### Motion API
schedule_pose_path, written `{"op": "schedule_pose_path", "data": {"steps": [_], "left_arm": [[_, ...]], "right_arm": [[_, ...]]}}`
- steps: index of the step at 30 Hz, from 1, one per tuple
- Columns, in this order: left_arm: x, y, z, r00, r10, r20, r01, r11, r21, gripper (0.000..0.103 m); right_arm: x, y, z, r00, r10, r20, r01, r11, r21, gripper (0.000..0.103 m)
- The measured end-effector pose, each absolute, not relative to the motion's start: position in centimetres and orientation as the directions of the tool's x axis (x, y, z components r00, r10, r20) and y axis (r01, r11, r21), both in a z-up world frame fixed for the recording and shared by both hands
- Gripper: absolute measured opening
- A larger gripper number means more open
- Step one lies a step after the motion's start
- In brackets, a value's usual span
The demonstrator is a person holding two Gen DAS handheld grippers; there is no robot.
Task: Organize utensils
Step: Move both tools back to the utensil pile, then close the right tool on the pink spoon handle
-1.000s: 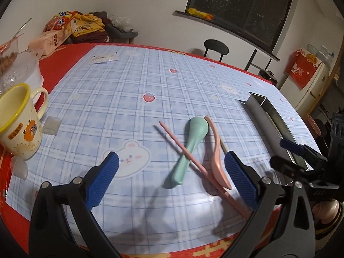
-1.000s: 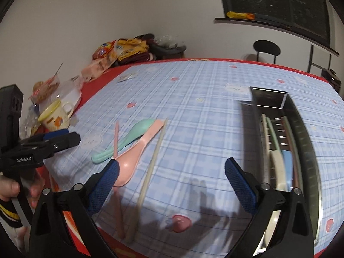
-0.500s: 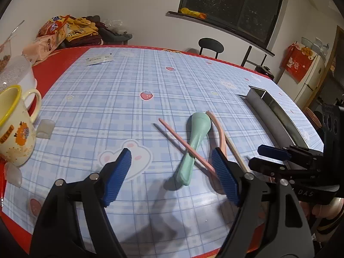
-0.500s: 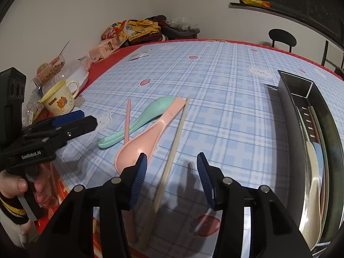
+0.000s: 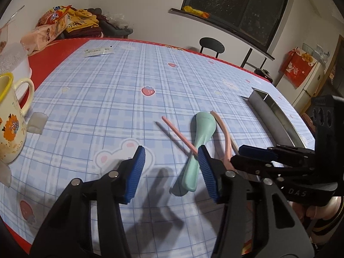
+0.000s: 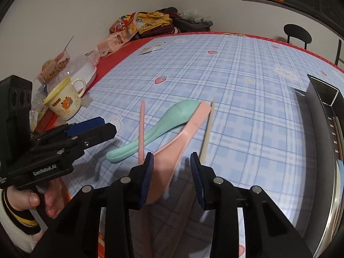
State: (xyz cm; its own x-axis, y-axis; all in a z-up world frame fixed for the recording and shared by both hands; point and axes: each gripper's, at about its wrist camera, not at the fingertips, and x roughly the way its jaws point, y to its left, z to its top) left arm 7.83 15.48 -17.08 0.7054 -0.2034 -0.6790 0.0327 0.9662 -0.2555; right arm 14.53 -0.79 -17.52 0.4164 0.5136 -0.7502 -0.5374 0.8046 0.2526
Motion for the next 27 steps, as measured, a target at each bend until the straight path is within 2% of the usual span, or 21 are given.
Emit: {"op": "schedule_pose_path", "data": {"steps": [7, 19, 27], "left_arm": [[8.1, 15.6, -17.8, 0.686, -0.248, -0.684, 0.047, 0.953, -0.298, 0.052], [8.0, 15.9, -18.4, 0.671, -0.282, -0.686, 0.044, 0.938, -0.342, 0.052], [7.8, 15.5, -18.3, 0.67, -0.285, -0.685, 0.055, 0.94, -0.336, 0.047]], "right_arm": [[15.2, 0.2, -18.2, 0.402, 0.506, -0.763, -0.548, 0.801, 0.243, 0.032], [15.2, 1.2, -18.3, 0.423, 0.485, -0.766, -0.575, 0.797, 0.187, 0.016], [14.6, 0.6, -18.5, 0.399, 0.521, -0.755, -0.587, 0.777, 0.226, 0.011]]}}
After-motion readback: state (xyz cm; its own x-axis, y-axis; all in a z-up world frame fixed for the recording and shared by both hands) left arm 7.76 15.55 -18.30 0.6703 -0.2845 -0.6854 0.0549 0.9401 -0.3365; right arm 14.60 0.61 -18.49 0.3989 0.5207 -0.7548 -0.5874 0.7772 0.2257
